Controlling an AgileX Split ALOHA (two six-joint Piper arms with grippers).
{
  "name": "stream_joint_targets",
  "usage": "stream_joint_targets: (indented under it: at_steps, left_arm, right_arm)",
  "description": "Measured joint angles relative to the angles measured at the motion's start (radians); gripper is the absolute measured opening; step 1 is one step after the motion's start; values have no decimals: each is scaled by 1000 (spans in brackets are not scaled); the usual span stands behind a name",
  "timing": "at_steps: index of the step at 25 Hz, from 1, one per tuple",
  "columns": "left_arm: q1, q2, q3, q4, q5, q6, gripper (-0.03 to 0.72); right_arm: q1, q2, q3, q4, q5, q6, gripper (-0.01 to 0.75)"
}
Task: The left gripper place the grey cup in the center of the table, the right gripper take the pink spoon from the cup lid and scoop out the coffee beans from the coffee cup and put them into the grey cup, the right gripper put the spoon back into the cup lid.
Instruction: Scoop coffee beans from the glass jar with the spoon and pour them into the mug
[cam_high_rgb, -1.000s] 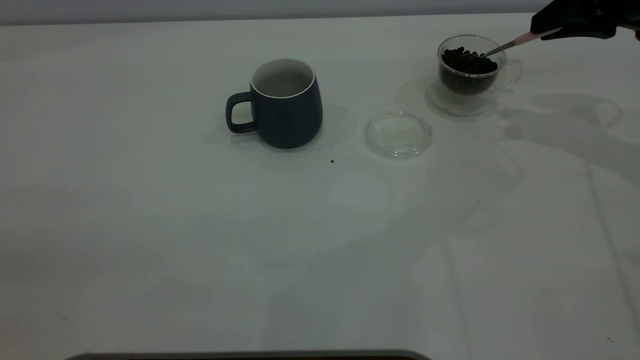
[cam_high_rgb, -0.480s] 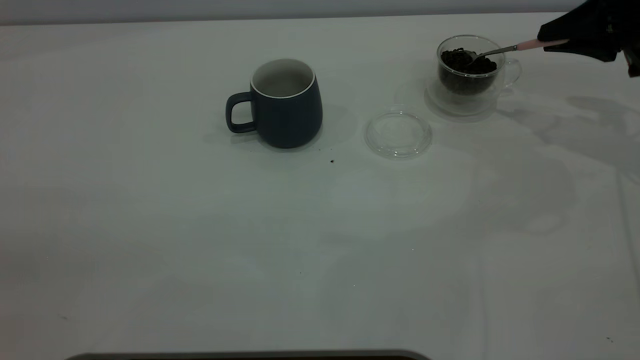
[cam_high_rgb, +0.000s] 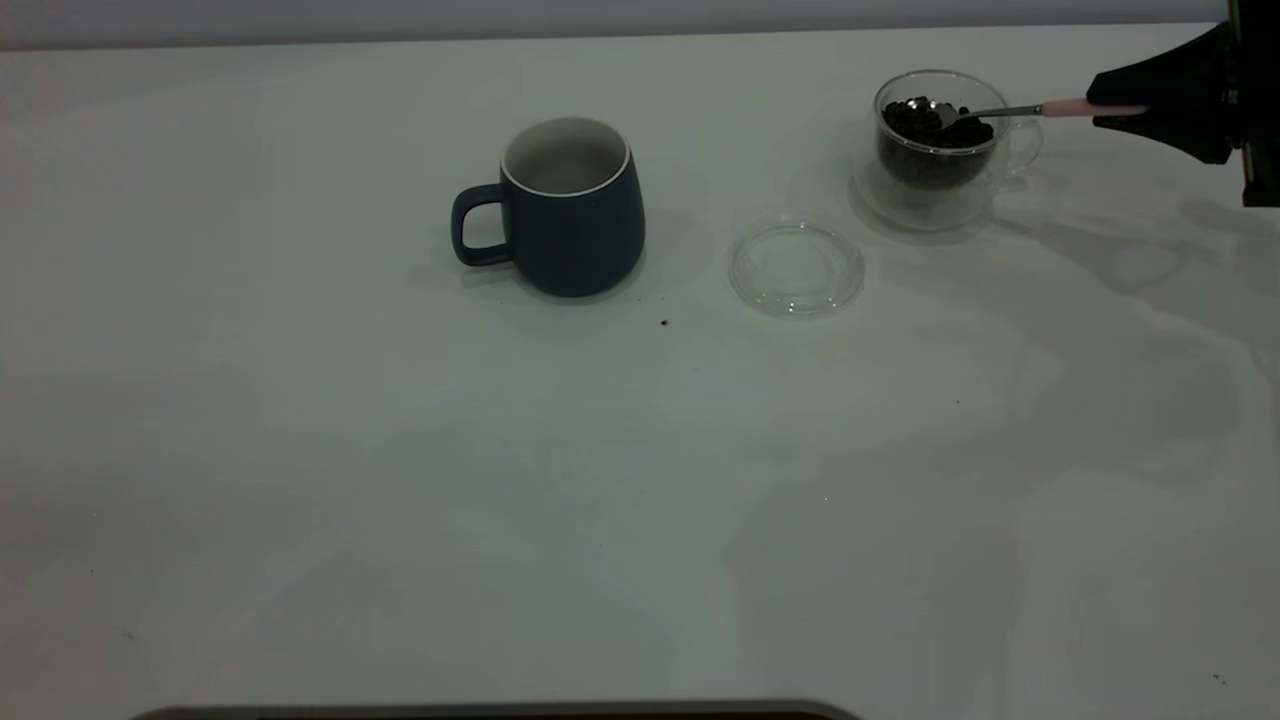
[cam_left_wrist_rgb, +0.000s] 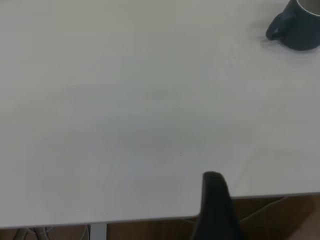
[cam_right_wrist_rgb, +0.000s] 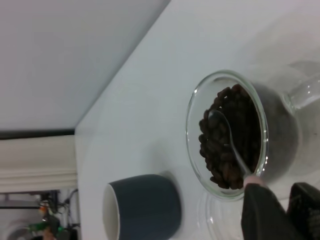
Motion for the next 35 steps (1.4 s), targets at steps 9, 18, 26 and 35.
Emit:
stream_joint_targets:
  at_steps: [9,18,26,35]
  left_arm:
    - [0,0,0,0,0,0,567]
    - [0,0,0,0,0,1,567]
    - [0,0,0,0,0,1,567]
    - [0,0,0,0,0,1,567]
  right_arm:
    - [-28,35,0,43,95,-11,112]
    - [-22,35,0,46,118,18,112]
    - [90,35,0,47,118,71,112]
    - [249,35,-2,47,119,85,112]
